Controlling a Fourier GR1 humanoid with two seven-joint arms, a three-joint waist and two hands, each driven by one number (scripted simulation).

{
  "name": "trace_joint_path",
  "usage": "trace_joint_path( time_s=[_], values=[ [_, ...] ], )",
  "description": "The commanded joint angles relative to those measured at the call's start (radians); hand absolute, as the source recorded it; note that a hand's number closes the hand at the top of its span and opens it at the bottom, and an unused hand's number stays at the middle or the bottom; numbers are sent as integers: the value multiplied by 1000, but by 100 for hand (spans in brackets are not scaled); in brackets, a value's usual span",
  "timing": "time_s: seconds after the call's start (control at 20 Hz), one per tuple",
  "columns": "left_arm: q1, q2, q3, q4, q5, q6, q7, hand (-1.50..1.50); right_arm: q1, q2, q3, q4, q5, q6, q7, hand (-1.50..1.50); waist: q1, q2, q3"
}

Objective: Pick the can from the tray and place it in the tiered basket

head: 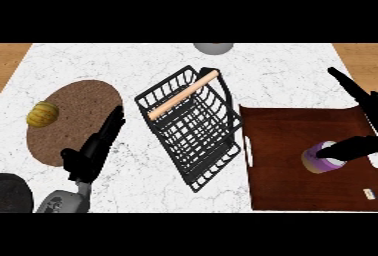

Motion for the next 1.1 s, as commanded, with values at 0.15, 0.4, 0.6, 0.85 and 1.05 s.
trace_joint_path(
  time_s=[0.15,0.4,0.6,0.85,1.05],
  values=[
    [-1,-34,-25,-5,-24,25,0,0,-44,-297,109,-194,72,318,298,-150,3,0,0],
    [13,-24,-5,-26,-25,19,3,0,-21,-305,76,-426,-65,426,568,-150,11,5,6],
    [-27,-22,24,-5,-27,-5,21,0,29,-262,32,-482,-57,449,677,-150,19,10,8],
    [43,-32,12,-46,-40,-32,-8,0,4,-115,65,-523,89,382,810,-150,32,11,8],
    [-36,-52,36,46,-57,-29,-9,0,113,-124,112,-513,237,410,783,-150,19,13,8]
  ],
)
